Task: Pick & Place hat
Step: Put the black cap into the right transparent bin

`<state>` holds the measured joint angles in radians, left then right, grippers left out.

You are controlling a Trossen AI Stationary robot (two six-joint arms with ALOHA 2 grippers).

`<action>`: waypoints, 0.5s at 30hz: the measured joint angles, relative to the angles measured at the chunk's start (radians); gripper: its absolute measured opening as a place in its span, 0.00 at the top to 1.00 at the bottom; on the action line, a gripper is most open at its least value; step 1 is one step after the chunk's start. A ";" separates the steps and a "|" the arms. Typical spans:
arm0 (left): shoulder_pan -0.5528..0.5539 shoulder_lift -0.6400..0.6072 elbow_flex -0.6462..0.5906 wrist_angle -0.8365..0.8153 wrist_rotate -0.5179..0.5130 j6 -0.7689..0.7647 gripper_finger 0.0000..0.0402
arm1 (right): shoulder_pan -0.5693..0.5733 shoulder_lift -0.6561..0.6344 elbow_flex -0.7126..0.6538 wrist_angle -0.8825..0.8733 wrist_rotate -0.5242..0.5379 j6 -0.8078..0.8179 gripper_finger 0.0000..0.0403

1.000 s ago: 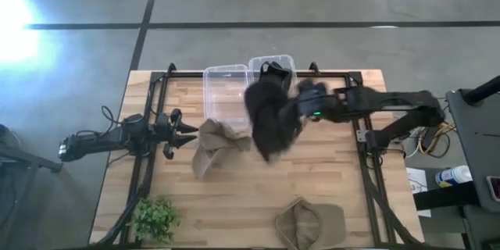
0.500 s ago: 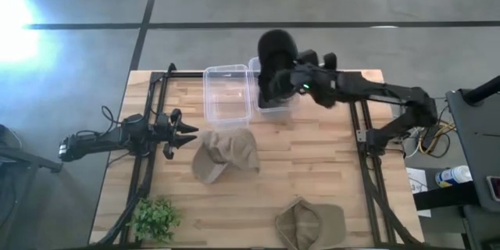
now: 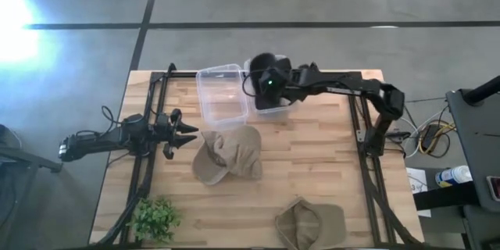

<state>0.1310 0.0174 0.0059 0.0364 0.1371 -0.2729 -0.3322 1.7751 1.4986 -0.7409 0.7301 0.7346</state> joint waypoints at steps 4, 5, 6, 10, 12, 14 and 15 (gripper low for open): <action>0.000 0.000 0.000 0.000 0.000 0.000 0.66 | -0.012 0.055 0.000 -0.108 -0.032 0.041 0.97; 0.000 0.000 0.000 0.000 0.000 0.000 0.66 | -0.015 0.066 0.000 -0.119 -0.056 0.023 0.97; 0.000 0.000 0.000 0.000 0.000 0.000 0.66 | -0.017 0.077 0.000 -0.123 -0.081 0.004 0.97; 0.000 0.000 0.000 0.000 0.000 0.000 0.66 | -0.019 0.092 -0.001 -0.122 -0.142 -0.034 0.97; 0.000 0.000 0.000 0.000 0.000 0.000 0.66 | -0.019 0.082 0.000 -0.121 -0.149 -0.054 0.96; 0.000 0.000 0.000 0.000 0.000 0.000 0.66 | -0.020 0.067 0.000 -0.123 -0.147 -0.087 0.93; 0.000 0.000 0.000 0.000 0.000 0.000 0.66 | -0.021 0.057 0.000 -0.124 -0.140 -0.111 0.91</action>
<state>0.1310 0.0175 0.0059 0.0364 0.1371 -0.2729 -0.3527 1.8320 1.4982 -0.8646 0.5896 0.6236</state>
